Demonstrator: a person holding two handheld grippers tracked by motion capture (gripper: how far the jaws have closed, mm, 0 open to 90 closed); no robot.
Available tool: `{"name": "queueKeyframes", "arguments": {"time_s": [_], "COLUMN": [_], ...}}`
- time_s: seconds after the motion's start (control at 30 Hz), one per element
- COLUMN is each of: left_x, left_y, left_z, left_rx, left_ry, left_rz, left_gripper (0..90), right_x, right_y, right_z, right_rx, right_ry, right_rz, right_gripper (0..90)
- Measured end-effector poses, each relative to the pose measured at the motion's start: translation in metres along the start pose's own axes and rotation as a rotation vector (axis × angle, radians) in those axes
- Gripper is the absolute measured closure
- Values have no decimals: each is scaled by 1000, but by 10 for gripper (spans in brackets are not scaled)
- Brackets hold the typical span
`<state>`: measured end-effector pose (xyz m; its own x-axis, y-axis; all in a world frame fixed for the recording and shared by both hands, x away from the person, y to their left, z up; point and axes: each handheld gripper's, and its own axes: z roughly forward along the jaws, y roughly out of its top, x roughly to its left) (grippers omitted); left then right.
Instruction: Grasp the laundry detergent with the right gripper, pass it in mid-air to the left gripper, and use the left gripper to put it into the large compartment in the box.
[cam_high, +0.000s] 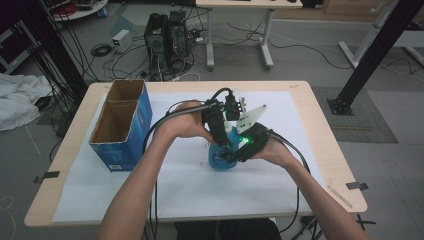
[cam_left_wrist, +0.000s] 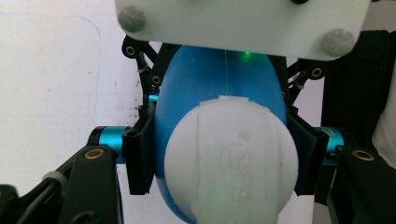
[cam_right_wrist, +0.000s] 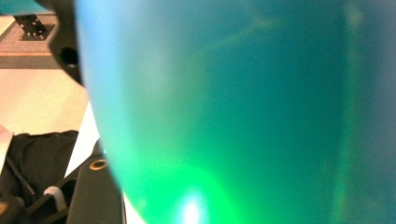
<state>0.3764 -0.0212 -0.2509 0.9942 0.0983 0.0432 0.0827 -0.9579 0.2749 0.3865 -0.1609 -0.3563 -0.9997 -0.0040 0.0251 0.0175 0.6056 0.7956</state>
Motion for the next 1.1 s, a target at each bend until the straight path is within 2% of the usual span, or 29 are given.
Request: {"name": "queueKeyframes", "arguments": {"time_s": [0.03, 0.07, 0.1, 0.47, 0.53, 0.57, 0.6, 0.63, 0.73, 0.77, 0.83, 0.9, 0.93, 0.97, 1.0, 1.03, 1.1], "left_x": [0, 1, 0, -1, 0, -2, -2, -2, -4, -3, -4, -4, -5, -4, -4, -4, -4], "left_y": [-1, -1, -2, -9, -10, -11, -12, -12, -14, -15, -16, -17, -18, -18, -19, -20, -21], "left_z": [0, -1, 0, -4, -4, -3, -4, -4, -5, -6, -7, -9, -10, -11, -12, -13, -15], "left_rx": [-9, 3, -12, -5, 9, -4, -2, -2, -2, 1, 0, 4, 2, 3, 8, 8, 7], "left_ry": [-3, -1, 0, 7, 10, 9, 9, 10, 13, 14, 18, 25, 25, 28, 29, 30, 33], "left_rz": [0, 3, -6, -11, -3, -25, -26, -26, -34, -24, -33, -36, -44, -33, -36, -38, -37], "left_gripper": [381, 381, 381, 381, 381, 381, 381, 380, 381, 381, 381, 380, 381, 381, 381, 380, 381], "right_x": [-1, 0, -1, -1, 0, 2, 1, -1, 0, -1, -1, 1, -1, -2, -2, 1, 0], "right_y": [0, 0, 0, 0, 0, 0, -1, -1, -1, -2, -2, -2, -2, -2, -2, -2, -2], "right_z": [-2, 0, 0, 0, -1, -2, -3, -2, -4, -4, -5, -7, -8, -9, -10, -12, -14], "right_rx": [5, 5, 9, 17, 24, 48, 50, 30, 55, 48, 49, 59, 47, 42, 43, 66, 73], "right_ry": [23, -4, -11, -25, -30, -1, -3, -28, -25, -31, -37, -28, -30, -16, -26, -20, -22], "right_rz": [-17, 2, -5, 8, 11, 25, 27, 6, 32, 17, 20, 49, 29, 20, 23, 66, 66], "right_gripper": [349, 350, 349, 307, 298, 289, 281, 267, 242, 240, 233, 230, 230, 230, 230, 229, 228]}}
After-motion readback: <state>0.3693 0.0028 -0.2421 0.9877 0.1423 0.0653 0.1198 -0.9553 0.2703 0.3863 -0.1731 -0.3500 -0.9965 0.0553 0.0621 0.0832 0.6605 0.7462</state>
